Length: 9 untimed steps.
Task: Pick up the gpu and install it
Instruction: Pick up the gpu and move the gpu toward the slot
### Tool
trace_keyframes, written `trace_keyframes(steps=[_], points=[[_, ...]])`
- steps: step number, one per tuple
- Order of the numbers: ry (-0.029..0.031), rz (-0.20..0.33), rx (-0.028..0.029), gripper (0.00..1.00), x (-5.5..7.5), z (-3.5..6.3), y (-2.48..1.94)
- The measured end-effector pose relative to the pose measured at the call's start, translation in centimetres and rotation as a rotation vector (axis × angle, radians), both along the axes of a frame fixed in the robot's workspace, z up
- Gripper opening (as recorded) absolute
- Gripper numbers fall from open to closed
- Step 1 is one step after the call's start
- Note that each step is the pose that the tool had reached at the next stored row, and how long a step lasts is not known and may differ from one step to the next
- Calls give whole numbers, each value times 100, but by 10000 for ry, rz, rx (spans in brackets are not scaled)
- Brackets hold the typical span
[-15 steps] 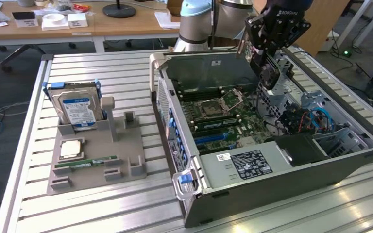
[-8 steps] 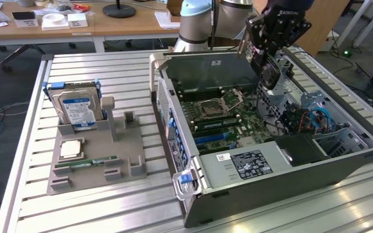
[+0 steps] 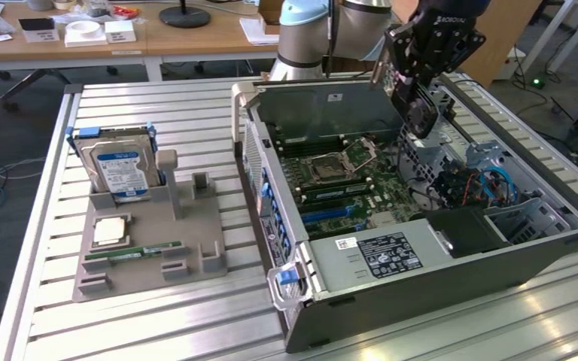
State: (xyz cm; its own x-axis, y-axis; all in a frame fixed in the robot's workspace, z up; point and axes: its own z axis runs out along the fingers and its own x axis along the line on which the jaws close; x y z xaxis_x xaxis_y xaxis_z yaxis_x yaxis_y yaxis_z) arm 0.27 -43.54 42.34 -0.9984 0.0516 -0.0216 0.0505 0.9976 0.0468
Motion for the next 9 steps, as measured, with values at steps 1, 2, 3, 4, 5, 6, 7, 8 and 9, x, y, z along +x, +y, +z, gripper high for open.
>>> trace_keyframes(steps=[1,2,3,4,5,6,7,8,9], points=[[0,0,0,26,20,0,0],[0,1,0,26,41,0,0],[0,1,0,26,62,0,0],[0,-1,0,26,83,0,1],[0,0,1,26,104,0,1],[-1,0,2,26,124,-1,0],[0,1,1,26,144,-1,0],[0,1,0,26,164,0,0],[0,1,0,26,182,0,0]])
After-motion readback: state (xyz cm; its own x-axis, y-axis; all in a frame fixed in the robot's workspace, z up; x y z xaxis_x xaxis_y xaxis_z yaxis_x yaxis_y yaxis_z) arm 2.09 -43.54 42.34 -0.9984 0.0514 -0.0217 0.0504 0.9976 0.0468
